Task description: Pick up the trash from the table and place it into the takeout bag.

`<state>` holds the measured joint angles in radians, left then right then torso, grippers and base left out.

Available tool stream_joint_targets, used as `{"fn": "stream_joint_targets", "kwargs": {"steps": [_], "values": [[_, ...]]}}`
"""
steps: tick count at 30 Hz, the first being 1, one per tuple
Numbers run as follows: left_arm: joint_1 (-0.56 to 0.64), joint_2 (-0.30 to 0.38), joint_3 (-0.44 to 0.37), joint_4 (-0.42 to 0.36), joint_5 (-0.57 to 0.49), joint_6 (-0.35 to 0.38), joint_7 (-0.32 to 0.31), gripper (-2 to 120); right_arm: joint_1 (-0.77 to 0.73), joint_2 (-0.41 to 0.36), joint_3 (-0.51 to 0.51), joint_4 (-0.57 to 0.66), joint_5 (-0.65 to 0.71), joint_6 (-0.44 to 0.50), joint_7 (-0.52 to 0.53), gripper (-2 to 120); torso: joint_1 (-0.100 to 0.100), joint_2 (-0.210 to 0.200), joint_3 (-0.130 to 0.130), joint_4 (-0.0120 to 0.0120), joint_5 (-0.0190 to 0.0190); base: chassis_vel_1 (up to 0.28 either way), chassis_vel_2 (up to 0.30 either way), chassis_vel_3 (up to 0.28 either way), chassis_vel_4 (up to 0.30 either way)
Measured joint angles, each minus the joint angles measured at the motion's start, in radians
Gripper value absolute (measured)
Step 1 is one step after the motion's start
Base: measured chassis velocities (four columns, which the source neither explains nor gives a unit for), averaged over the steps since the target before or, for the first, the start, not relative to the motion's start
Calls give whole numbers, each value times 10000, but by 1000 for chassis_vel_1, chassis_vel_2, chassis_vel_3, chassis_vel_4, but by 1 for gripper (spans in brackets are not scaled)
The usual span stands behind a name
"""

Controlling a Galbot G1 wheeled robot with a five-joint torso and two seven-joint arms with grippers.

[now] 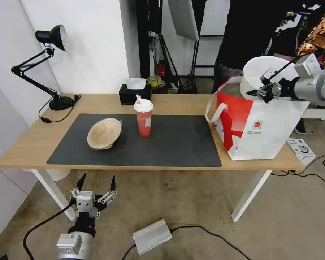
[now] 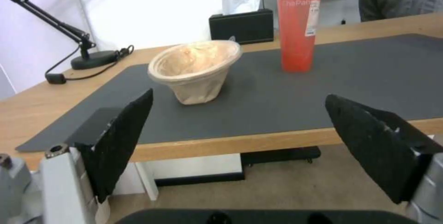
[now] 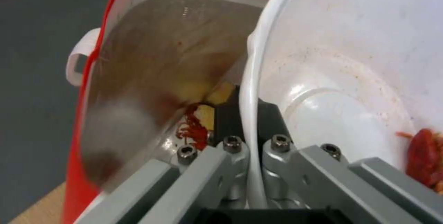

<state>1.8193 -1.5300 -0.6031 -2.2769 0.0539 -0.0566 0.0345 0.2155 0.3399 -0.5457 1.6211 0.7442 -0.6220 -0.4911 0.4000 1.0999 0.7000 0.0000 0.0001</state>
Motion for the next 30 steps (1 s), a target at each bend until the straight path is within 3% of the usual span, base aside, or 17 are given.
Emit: {"fn": "stream_joint_targets", "kwargs": {"steps": [30], "values": [[63, -42, 43, -89, 61, -10, 2, 100, -968, -369, 786, 593, 300, -22, 87, 0, 0, 0, 0, 0, -1, 0, 0, 0, 0]]}}
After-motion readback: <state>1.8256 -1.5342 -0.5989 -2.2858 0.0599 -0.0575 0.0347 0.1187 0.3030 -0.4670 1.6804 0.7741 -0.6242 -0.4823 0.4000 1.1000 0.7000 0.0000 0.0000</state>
